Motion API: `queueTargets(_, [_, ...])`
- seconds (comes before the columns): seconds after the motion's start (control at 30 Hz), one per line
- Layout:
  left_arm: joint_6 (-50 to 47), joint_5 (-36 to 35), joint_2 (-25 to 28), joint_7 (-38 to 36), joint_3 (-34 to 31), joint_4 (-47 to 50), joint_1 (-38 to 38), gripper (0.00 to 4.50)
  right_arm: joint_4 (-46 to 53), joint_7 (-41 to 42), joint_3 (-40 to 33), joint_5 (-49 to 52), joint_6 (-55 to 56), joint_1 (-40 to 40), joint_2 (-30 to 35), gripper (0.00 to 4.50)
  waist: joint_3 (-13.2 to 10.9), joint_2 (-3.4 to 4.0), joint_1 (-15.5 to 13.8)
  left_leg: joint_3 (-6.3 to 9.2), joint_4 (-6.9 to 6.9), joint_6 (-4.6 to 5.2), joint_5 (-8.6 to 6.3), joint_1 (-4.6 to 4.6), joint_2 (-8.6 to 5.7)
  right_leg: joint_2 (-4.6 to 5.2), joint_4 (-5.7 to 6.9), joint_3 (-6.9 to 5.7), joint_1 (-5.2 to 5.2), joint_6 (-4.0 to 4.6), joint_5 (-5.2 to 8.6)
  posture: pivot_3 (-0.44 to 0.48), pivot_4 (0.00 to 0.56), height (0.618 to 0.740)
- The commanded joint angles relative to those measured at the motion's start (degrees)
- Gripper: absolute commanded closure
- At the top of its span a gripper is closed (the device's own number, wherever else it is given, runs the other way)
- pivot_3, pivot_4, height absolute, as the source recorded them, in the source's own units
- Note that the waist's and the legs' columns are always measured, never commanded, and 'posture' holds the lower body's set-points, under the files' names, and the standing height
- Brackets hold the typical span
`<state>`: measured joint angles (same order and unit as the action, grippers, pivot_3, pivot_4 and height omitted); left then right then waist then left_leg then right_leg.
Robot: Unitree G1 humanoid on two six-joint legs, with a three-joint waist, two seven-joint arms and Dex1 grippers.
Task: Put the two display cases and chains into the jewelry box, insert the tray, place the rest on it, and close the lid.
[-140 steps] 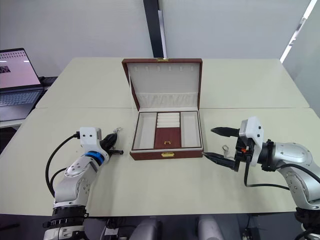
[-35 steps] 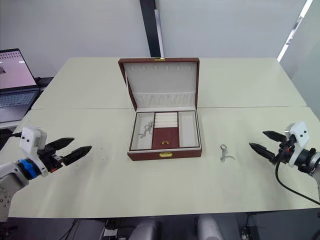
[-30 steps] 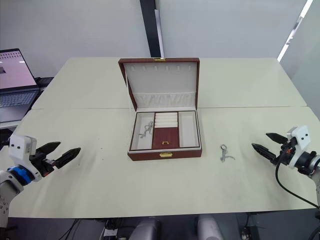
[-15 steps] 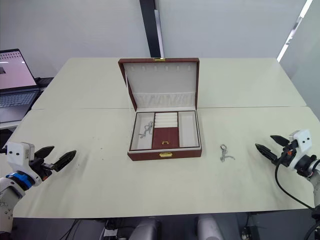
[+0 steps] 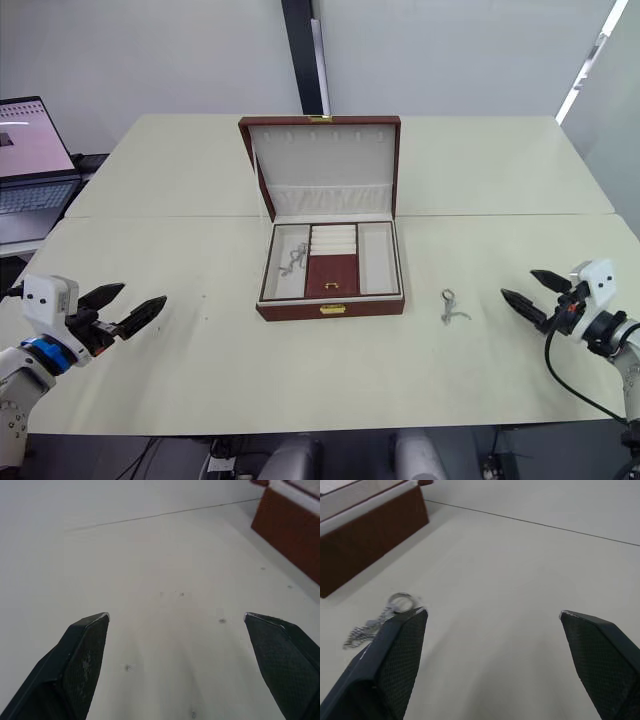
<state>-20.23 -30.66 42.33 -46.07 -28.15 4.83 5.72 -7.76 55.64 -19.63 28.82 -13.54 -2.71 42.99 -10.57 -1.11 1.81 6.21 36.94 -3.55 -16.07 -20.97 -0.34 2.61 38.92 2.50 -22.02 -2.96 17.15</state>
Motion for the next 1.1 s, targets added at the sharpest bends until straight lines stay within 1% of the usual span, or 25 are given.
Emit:
queueTargets(0.03, [-1.9, -3.1, 1.0, -3.6, 2.8, 9.7, 1.2, 0.02, 9.6, -2.5, -1.6, 3.3, -4.0, 3.0, -1.2, 0.0, 0.0, 0.0, 0.0, 0.0, 0.0, 0.0, 0.0, 0.0, 0.0, 0.01, 0.0, 0.01, 0.01, 0.0, 0.0, 0.0, 0.15, 0.74])
queueTargets(0.1, [-3.0, -4.2, 1.1, -4.6, 3.7, 12.8, 1.4, 0.02, 14.3, -3.7, -1.2, 4.1, -6.2, 5.2, -1.9, 0.0, 0.0, 0.0, -0.1, 0.0, 0.01, 0.0, 0.0, 0.0, 0.0, 0.0, 0.01, 0.0, 0.01, 0.0, 0.0, 0.0, 0.15, 0.74])
queueTargets(0.2, [-3.6, -5.5, 1.5, -6.8, 6.2, 19.2, 2.4, 0.02, 22.2, -8.3, -0.6, 5.4, -10.0, 7.8, -4.4, 0.0, 0.0, 0.01, 0.0, 0.01, 0.01, 0.0, 0.0, 0.02, -0.01, -0.05, 0.01, 0.0, 0.01, 0.0, 0.0, 0.0, 0.15, 0.74])
queueTargets(0.3, [-2.0, -5.0, 1.8, -10.2, 9.5, 22.5, 3.9, 0.02, 27.8, -13.4, 1.2, 5.0, -12.8, 9.2, -7.3, 0.0, 0.0, 0.03, 0.1, -0.01, -0.01, 0.0, 0.0, 0.03, 0.02, -0.1, 0.01, 0.02, 0.01, 0.0, 0.0, 0.0, 0.15, 0.74])
queueTargets(0.37, [0.6, -4.5, 1.2, -13.0, 12.2, 24.1, 5.1, 0.02, 30.2, -16.9, 3.8, 2.7, -14.3, 9.7, -9.0, 0.0, 0.0, 0.06, 0.1, -0.02, -0.01, 0.0, 0.0, 0.04, 0.01, -0.11, 0.02, 0.04, 0.0, 0.0, 0.0, 0.0, 0.15, 0.74])
queueTargets(0.4, [2.8, -4.0, 0.3, -13.8, 13.0, 24.5, 5.5, 0.02, 30.9, -18.5, 4.9, 1.4, -14.6, 9.7, -9.6, 0.0, 0.0, 0.05, 0.1, -0.02, -0.01, 0.0, 0.0, 0.05, 0.01, -0.11, 0.02, 0.04, 0.01, 0.0, 0.0, 0.0, 0.15, 0.74])
queueTargets(0.5, [8.0, -1.4, -0.1, -17.3, 16.0, 24.5, 7.8, 0.02, 31.9, -24.3, 7.4, -2.3, -15.6, 9.1, -11.9, 0.0, 0.0, 0.05, 0.0, -0.01, -0.01, 0.0, 0.0, 0.03, 0.0, -0.11, 0.0, 0.02, 0.01, 0.01, 0.01, 0.0, 0.15, 0.74])
queueTargets(0.63, [14.6, -0.1, -2.0, -19.6, 17.0, 21.6, 7.7, 0.02, 31.7, -30.4, 9.0, -6.5, -16.4, 8.4, -14.3, 0.0, 0.0, 0.05, -0.1, -0.01, 0.0, 0.0, 0.0, 0.02, -0.02, -0.11, -0.01, 0.03, 0.01, 0.01, 0.01, 0.0, 0.15, 0.74])
queueTargets(0.8, [19.7, 1.0, -3.6, -21.2, 17.8, 19.9, 8.7, 0.02, 32.3, -31.6, 12.3, -8.9, -16.7, 9.3, -15.3, 0.0, 0.0, 0.05, 0.0, -0.01, -0.02, 0.0, 0.0, 0.03, -0.01, -0.12, -0.02, 0.02, 0.0, 0.02, 0.02, 0.0, 0.15, 0.74])
queueTargets(1.1, [21.9, 1.7, -4.4, -20.3, 18.0, 18.8, 9.4, 0.02, 30.4, -32.9, 15.5, -11.6, -20.6, 7.7, -15.8, 0.0, 0.0, 0.04, 0.1, 0.0, -0.01, 0.01, 0.0, 0.04, 0.01, -0.14, -0.01, 0.02, 0.01, 0.02, 0.01, 0.0, 0.15, 0.74])
